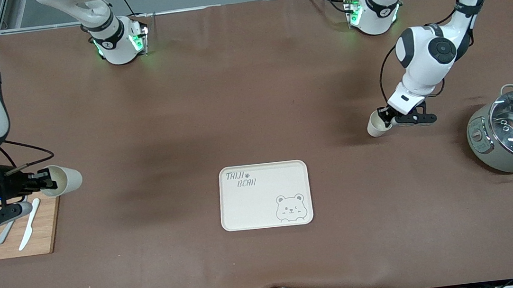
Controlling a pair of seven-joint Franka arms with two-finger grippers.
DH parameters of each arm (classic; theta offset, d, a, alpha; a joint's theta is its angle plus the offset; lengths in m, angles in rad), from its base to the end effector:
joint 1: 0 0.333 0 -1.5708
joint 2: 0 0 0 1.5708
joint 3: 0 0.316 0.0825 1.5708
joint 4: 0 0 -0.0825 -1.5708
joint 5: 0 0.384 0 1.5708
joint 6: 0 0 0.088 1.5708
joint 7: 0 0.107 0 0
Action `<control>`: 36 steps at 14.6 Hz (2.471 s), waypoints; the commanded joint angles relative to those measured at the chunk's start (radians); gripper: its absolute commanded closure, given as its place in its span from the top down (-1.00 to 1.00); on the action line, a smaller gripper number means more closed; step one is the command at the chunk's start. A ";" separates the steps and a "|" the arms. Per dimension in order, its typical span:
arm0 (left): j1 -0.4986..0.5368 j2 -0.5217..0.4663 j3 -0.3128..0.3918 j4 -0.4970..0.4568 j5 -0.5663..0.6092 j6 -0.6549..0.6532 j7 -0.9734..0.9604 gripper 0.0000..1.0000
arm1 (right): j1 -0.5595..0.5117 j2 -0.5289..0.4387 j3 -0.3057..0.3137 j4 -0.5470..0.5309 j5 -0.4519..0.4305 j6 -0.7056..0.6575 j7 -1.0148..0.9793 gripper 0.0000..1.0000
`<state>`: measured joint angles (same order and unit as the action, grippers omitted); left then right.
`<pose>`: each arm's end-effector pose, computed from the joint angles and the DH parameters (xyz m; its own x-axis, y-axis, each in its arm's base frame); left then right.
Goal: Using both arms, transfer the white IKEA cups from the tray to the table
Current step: 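Lower the cup beside the pot and open the left gripper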
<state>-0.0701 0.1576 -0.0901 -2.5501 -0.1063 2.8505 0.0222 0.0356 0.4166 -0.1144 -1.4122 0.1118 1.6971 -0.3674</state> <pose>0.4642 -0.0703 0.2251 0.9872 -0.0758 0.1405 -0.0843 -0.9949 0.0556 0.6682 -0.0300 0.4543 0.9566 0.2743 -0.0980 0.2642 -0.9588 -0.1041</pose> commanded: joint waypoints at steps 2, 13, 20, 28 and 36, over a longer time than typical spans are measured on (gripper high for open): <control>0.007 0.007 -0.010 0.013 -0.027 0.012 0.035 -1.00 | -0.012 -0.022 0.015 -0.166 -0.023 0.198 -0.031 -1.00; 0.006 0.023 -0.010 0.024 -0.027 0.015 0.036 -1.00 | -0.023 -0.009 0.019 -0.438 -0.011 0.634 -0.056 -1.00; 0.006 0.053 -0.011 0.036 -0.027 0.035 0.036 -1.00 | -0.002 0.054 0.024 -0.525 0.028 0.840 -0.053 -1.00; -0.002 -0.058 -0.011 0.057 -0.030 -0.098 0.016 1.00 | 0.001 0.105 0.033 -0.530 0.031 0.905 -0.050 -1.00; 0.006 -0.217 -0.005 0.272 -0.013 -0.667 -0.008 1.00 | -0.003 0.123 0.045 -0.528 0.031 0.932 -0.047 -1.00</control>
<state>-0.0725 -0.0470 -0.0944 -2.3394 -0.1091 2.2900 0.0036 0.0351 0.5495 -0.0748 -1.9275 0.1228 2.6153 -0.4147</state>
